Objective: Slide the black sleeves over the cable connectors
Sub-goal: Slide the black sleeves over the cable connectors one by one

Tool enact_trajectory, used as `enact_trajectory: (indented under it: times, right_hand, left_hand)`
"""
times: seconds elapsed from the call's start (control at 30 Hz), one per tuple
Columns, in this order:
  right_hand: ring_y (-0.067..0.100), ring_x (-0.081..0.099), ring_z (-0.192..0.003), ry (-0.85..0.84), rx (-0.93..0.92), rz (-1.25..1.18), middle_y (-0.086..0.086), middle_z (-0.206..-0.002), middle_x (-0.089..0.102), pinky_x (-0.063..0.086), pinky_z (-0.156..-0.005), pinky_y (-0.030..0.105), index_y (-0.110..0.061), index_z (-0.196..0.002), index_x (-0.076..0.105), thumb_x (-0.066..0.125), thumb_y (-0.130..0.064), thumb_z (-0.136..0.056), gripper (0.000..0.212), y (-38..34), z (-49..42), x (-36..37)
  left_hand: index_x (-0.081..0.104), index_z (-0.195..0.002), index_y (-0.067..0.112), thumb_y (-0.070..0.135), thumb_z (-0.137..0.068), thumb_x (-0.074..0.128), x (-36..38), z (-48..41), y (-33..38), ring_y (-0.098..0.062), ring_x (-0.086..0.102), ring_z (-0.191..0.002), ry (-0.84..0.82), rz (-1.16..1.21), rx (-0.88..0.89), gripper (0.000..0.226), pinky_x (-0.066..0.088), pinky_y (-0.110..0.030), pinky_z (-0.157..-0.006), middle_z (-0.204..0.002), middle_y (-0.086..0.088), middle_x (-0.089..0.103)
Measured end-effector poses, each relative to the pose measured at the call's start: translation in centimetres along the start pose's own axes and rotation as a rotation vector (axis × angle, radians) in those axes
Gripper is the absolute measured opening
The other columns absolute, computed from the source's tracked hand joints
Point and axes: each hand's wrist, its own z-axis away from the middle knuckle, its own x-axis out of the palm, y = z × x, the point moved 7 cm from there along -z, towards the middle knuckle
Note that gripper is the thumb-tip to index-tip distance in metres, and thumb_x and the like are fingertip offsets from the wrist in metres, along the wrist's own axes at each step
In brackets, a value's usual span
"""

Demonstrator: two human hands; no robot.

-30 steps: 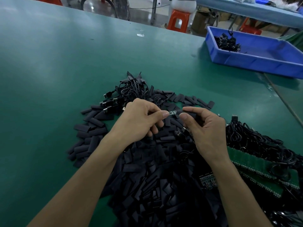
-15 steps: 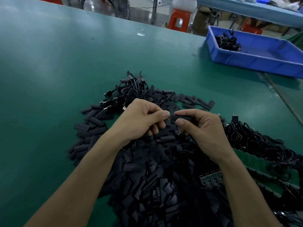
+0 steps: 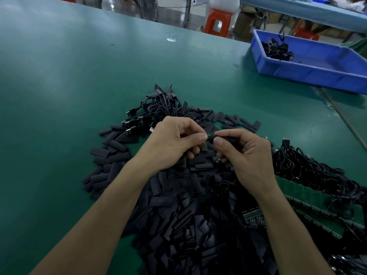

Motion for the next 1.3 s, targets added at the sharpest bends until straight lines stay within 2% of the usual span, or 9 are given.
enact_trajectory:
  times: [0.1,0.27,0.43,0.6,0.73,0.87,0.97,1.17,1.3]
  right_hand:
    - [0.012,0.070,-0.069,-0.016,-0.015,0.036,-0.004,-0.081,0.075,0.057,-0.066,0.022,-0.030,-0.103,0.072,0.078,-0.021,-0.083,0.023,-0.3,0.0,0.1]
    - [0.011,0.072,-0.071,-0.033,-0.016,0.074,-0.007,-0.083,0.076,0.056,-0.066,0.020,-0.029,-0.098,0.073,0.077,-0.032,-0.076,0.022,-0.5,-0.3,0.0]
    - [0.007,0.070,-0.065,-0.030,-0.040,0.060,-0.009,-0.077,0.075,0.054,-0.064,0.017,-0.027,-0.094,0.071,0.073,-0.029,-0.080,0.014,-0.6,-0.2,0.2]
    - [0.011,0.071,-0.066,0.006,-0.047,0.002,-0.005,-0.077,0.075,0.055,-0.064,0.018,-0.023,-0.092,0.072,0.075,-0.012,-0.085,0.014,-0.4,0.0,0.4]
    - [0.012,0.073,-0.071,-0.038,-0.031,-0.005,-0.008,-0.083,0.076,0.057,-0.068,0.019,-0.027,-0.094,0.072,0.076,-0.020,-0.080,0.016,-0.7,0.0,0.7]
    - [0.015,0.071,-0.069,-0.024,-0.034,0.010,-0.004,-0.080,0.076,0.057,-0.066,0.022,-0.027,-0.093,0.072,0.077,-0.014,-0.084,0.016,-0.6,-0.3,0.6]
    - [0.013,0.071,-0.069,-0.011,-0.038,0.009,-0.005,-0.079,0.075,0.056,-0.066,0.021,-0.026,-0.091,0.072,0.076,-0.009,-0.085,0.018,-0.5,-0.2,0.5]
    - [0.015,0.073,-0.070,-0.033,-0.019,0.011,-0.004,-0.080,0.076,0.058,-0.065,0.023,-0.027,-0.089,0.073,0.076,-0.011,-0.085,0.017,-0.5,-0.2,0.4]
    - [0.012,0.073,-0.074,0.025,-0.020,0.034,-0.005,-0.083,0.076,0.057,-0.066,0.022,-0.030,-0.099,0.072,0.081,-0.017,-0.081,0.023,-0.6,-0.1,0.1]
  left_hand:
    - [0.074,-0.082,0.018,0.014,-0.093,0.071,-0.2,0.0,-0.1,-0.012,0.069,-0.061,0.012,0.006,-0.006,0.012,0.055,-0.020,-0.057,-0.071,-0.003,0.074]
    - [0.074,-0.085,0.017,0.013,-0.094,0.069,0.0,0.0,-0.1,-0.012,0.071,-0.062,-0.007,-0.002,-0.002,0.012,0.055,-0.019,-0.057,-0.072,-0.002,0.075]
    - [0.074,-0.087,0.016,0.011,-0.094,0.069,0.1,0.1,0.0,-0.014,0.072,-0.065,-0.024,-0.012,0.008,0.010,0.056,-0.020,-0.060,-0.073,-0.002,0.075]
    - [0.074,-0.084,0.016,0.011,-0.094,0.070,0.0,0.1,0.3,-0.014,0.073,-0.065,-0.030,-0.035,0.023,0.011,0.056,-0.019,-0.059,-0.071,-0.001,0.074]
    - [0.074,-0.086,0.015,0.008,-0.093,0.070,0.2,0.1,0.5,-0.016,0.074,-0.066,-0.037,-0.014,0.030,0.010,0.057,-0.020,-0.060,-0.072,-0.003,0.075]
    - [0.072,-0.094,0.011,0.005,-0.093,0.068,0.3,0.2,0.4,-0.017,0.075,-0.070,-0.046,0.042,0.012,0.007,0.057,-0.020,-0.063,-0.076,-0.006,0.076]
    - [0.066,-0.102,0.013,0.001,-0.094,0.066,0.3,0.2,0.6,-0.017,0.075,-0.073,-0.068,0.056,0.018,0.014,0.057,-0.019,-0.064,-0.078,-0.008,0.077]
    - [0.062,-0.101,0.016,0.001,-0.094,0.066,0.7,0.4,0.9,-0.019,0.076,-0.072,-0.083,0.014,0.040,0.017,0.058,-0.021,-0.064,-0.076,-0.006,0.077]
    - [0.062,-0.102,0.016,0.004,-0.094,0.067,0.4,0.3,0.7,-0.020,0.076,-0.073,-0.048,0.008,0.034,0.015,0.059,-0.023,-0.066,-0.078,-0.005,0.077]
